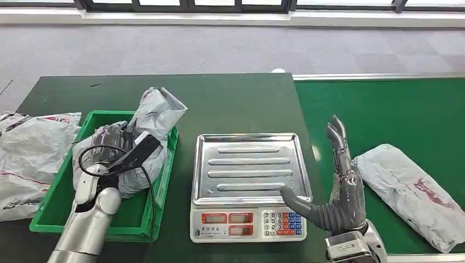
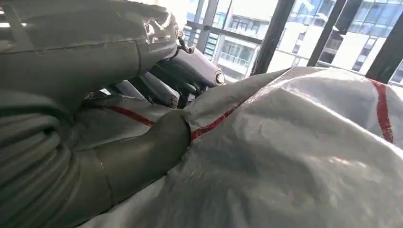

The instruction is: Moved the parcel from conveyor to table for the left to box.

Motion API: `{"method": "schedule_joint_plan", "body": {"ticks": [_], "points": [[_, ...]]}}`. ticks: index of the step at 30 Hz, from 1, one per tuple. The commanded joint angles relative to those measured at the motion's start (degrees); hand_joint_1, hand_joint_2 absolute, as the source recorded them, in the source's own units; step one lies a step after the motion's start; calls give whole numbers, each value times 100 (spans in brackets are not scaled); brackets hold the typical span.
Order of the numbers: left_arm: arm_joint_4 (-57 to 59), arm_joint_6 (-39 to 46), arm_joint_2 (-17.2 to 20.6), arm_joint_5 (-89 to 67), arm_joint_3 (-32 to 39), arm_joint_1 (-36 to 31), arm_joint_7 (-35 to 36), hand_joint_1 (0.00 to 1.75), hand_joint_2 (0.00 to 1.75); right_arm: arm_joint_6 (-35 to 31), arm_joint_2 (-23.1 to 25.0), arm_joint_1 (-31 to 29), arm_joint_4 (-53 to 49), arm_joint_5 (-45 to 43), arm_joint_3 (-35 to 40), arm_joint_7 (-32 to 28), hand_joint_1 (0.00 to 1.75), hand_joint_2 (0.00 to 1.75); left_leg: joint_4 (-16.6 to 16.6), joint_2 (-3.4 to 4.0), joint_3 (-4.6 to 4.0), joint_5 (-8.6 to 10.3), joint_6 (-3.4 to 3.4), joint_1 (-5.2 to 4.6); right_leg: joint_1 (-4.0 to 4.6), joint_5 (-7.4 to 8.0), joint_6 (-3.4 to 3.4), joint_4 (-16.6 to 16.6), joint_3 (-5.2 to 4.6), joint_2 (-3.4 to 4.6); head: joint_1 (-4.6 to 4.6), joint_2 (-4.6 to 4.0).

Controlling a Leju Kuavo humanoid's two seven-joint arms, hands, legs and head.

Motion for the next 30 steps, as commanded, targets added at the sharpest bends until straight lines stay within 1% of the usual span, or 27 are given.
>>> {"method": "schedule_joint_plan", "body": {"ticks": [1, 4, 5, 6, 7, 9, 10, 11, 12, 13, 14, 15, 16, 17, 18, 22, 23, 25, 27, 29, 30], "points": [[-56, -39, -113, 65, 268, 80, -12, 175, 175, -7, -215, -187, 396, -10, -44, 13, 0, 175, -11, 7, 13, -1, -2, 2, 2, 2, -2, -13, 12, 4, 0, 0], [-243, -99, -133, 235, 322, 216, -44, 175, 175, 31, -244, -271, 436, -25, -54, 70, 0, 175, -20, 14, 17, 3, -2, -1, 0, 7, -2, -19, 11, 10, 0, 0], [-418, -63, -178, 422, 371, 363, -114, 175, 175, 69, -274, -311, 457, 37, -61, 141, 0, 175, -25, 13, 20, 6, -3, -2, -1, 9, -3, -24, 15, 8, 0, 0], [-535, -48, -205, 633, 403, 474, -178, 0, 175, 134, -319, -321, 472, 190, -60, 291, 0, 175, -15, 18, 14, 1, -2, 0, 1, 7, -2, -16, 8, 13, 0, 0], [-762, 59, -225, 813, 415, 650, -317, 0, 0, 278, -383, -355, 544, 306, -80, 518, 0, 175, -28, 25, 23, 4, -2, -2, -1, 11, -2, -28, 14, 18, 0, 0], [-1079, 235, -318, 1219, 471, 877, -502, 0, 0, 477, -436, -467, 712, 350, -184, 798, 0, 175, -29, 26, 26, 2, -1, -3, -2, 9, -1, -29, 17, 19, 0, 0], [-1353, 362, -433, 1866, 526, 1041, -770, 0, 0, 584, -529, -632, 936, 555, -256, 1060, 0, 0, -14, 22, 20, -4, 1, 0, 1, 4, 1, -18, 15, 17, 0, 0], [-1621, 428, -533, 2720, 527, 1212, -1006, 0, 0, 689, -691, -901, 1257, 678, -316, 1282, 0, 0, -20, 28, 21, -2, 1, 0, 1, 8, 1, -25, 15, 22, 0, 0], [-1750, 260, -565, 3383, 468, 1296, -1025, 0, 0, 734, -880, -1170, 1544, 844, -311, 1429, 0, 0, -26, 30, 24, 0, 2, 0, 1, 12, 2, -32, 18, 22, 0, 0], [-1822, 379, -573, 3512, 400, 1350, -1076, 0, 0, 795, -971, -1391, 1787, 848, -370, 1484, 0, 0, -12, 32, 16, -3, 3, 1, 2, 8, 2, -19, 9, 26, 0, 0], [-1924, 517, -618, 3673, 312, 1452, -1179, 0, 0, 855, -1120, -1543, 1931, 1063, -347, 1626, 0, 0, -20, 43, 20, 0, 5, 0, 1, 16, 4, -29, 13, 36, 0, 0], [-2054, 577, -651, 3785, 217, 1584, -1208, 0, 0, 960, -1220, -1617, 2029, 1204, -359, 1712, 0, 0, -7, 30, 9, -2, 2, 2, 3, 9, 2, -15, 4, 24, 0, 0], [-2175, 664, -670, 3840, 134, 1717, -1196, 0, 0, 991, -1255, -1613, 2046, 1295, -412, 1757, 0, 0, -18, 35, 17, 1, 5, -3, -2, 14, 5, -26, 9, 28, 0, 0], [-2327, 897, -685, 3718, 45, 1904, -1144, 0, 0, 1023, -1310, -1534, 2017, 1377, -470, 1782, 0, 0, -21, 24, 17, 5, 5, -4, -4, 15, 5, -30, 13, 19, 0, 0], [-2437, 1145, -729, 3531, 15, 2014, -1131, 0, 0, 1034, -1389, -1462, 1992, 1446, -484, 1797, 0, 175, -17, 14, 17, 3, 6, -3, -3, 10, 5, -29, 13, 11, 0, 0], [-2571, 1401, -579, 3379, -237, 2150, -975, 0, 0, 998, -1663, -1308, 1999, 1356, -549, 1806, 0, 175, -8, -5, 10, -2, 3, -3, -3, 4, 8, -23, 9, -4, 0, 0], [-2499, 1354, -535, 3329, -281, 2122, -831, 0, 0, 974, -1739, -1267, 2022, 1283, -584, 1781, 0, 175, -16, -6, 14, -1, 3, -6, -5, 4, 7, -29, 12, -6, 0, 0], [-2404, 1321, -528, 3284, -303, 2022, -756, 0, 0, 960, -1811, -1191, 2026, 1218, -623, 1754, 0, 175, -28, -14, 21, 2, 4, -8, -7, 6, 6, -41, 24, -15, 0, 0], [-2328, 1094, -465, 3361, -351, 1916, -613, 0, 0, 950, -1850, -1085, 1985, 1203, -642, 1801, 0, 175, -23, -17, 18, 2, 5, -8, -7, 6, 7, -35, 20, -18, 0, 0], [-2323, 1087, -464, 3381, -321, 1885, -614, 0, 0, 945, -1873, -1032, 1973, 1205, -660, 1831, 0, 175, -8, -13, 7, -2, 5, -3, -2, 2, 9, -21, 4, -12, 0, 0], [-2323, 1087, -464, 3381, -321, 1885, -614, 0, 0, 945, -1873, -1032, 1973, 1205, -660, 1831, 0, 175, -36, -17, 24, 9, 3, -8, -6, 11, 6, -46, 20, -20, 0, 0]]}}
